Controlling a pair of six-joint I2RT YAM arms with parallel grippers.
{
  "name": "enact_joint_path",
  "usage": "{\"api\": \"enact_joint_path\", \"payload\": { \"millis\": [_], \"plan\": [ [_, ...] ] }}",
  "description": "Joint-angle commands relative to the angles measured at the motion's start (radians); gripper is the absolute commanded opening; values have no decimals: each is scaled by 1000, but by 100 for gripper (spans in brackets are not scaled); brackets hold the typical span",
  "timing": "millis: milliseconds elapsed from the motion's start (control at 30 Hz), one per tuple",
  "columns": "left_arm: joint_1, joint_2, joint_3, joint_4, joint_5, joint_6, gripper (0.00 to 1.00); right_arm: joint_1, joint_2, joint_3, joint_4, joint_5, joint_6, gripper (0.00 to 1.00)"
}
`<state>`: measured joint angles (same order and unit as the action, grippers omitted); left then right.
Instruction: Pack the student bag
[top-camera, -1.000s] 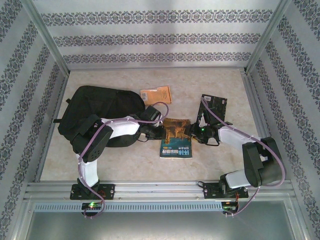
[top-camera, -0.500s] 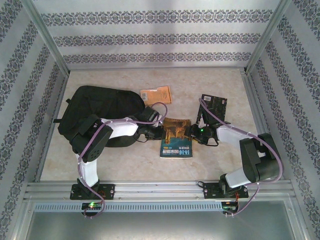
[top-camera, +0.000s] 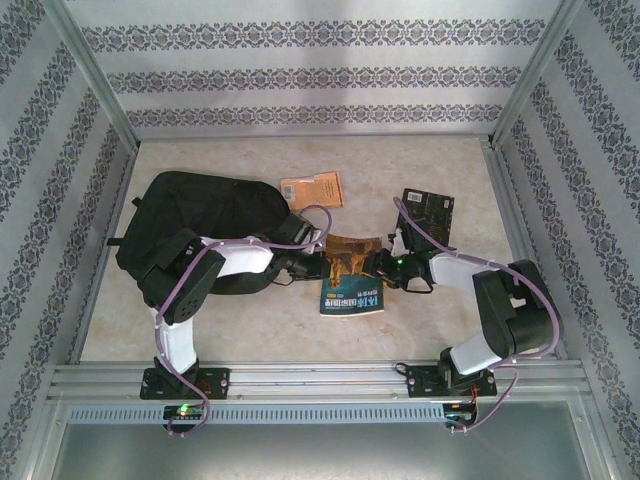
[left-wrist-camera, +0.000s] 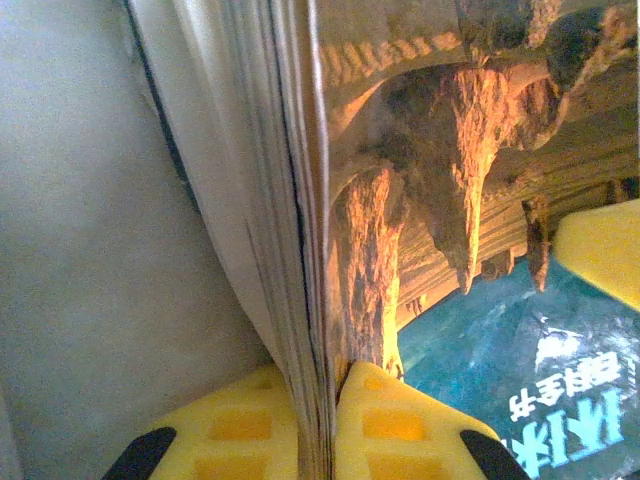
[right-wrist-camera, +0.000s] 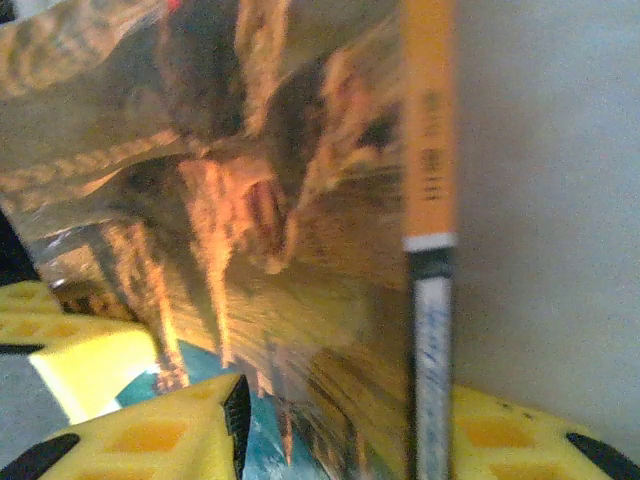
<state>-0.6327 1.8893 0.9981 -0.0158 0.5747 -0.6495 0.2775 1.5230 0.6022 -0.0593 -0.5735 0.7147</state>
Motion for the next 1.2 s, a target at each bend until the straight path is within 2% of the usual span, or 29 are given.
{"api": "enact_joint_path", "payload": {
  "millis": [0, 100, 133, 167, 200, 233, 300, 367, 467, 567, 767, 867, 967, 1033, 1167],
  "plan": [
    [-7, 44, -39, 23, 10, -31, 0, 28, 19, -19, 161, -164, 65, 40],
    [-8, 37, -50, 54, 31, -51, 0, 34, 30, -25, 201, -181, 88, 35],
    [-6, 35, -51, 59, 34, -58, 0, 35, 30, -25, 201, -178, 89, 31],
    [-6, 27, -54, 65, 39, -65, 0, 37, 25, -25, 195, -166, 86, 21],
    [-4, 15, -56, 64, 41, -71, 6, 38, 9, -25, 176, -141, 81, 13],
    [-2, -2, -58, 58, 40, -74, 17, 37, -12, -25, 154, -116, 74, 9],
    [4, -61, -64, 33, 20, -77, 43, 39, -74, -27, 112, -71, 56, 2],
    [12, -129, -61, -11, -8, -69, 60, 47, -154, -24, 89, -55, 47, 1],
    [25, -229, -43, -92, -35, -48, 75, 77, -283, -2, 82, -58, 40, 0],
    [47, -318, -32, -133, -34, -46, 84, 119, -401, 34, 101, -71, 43, 0],
    [122, -476, -63, -56, 91, -116, 100, 141, -536, 116, 200, -180, 105, 0],
    [163, -554, -94, 37, 164, -172, 100, 145, -558, 155, 227, -232, 131, 0],
    [184, -583, -132, 245, 301, -276, 100, 147, -555, 172, 299, -289, 188, 0],
    [189, -583, -170, 448, 380, -394, 100, 153, -544, 178, 358, -325, 238, 0],
    [204, -580, -233, 783, 448, -597, 100, 169, -539, 195, 372, -344, 262, 0]
  ]
}}
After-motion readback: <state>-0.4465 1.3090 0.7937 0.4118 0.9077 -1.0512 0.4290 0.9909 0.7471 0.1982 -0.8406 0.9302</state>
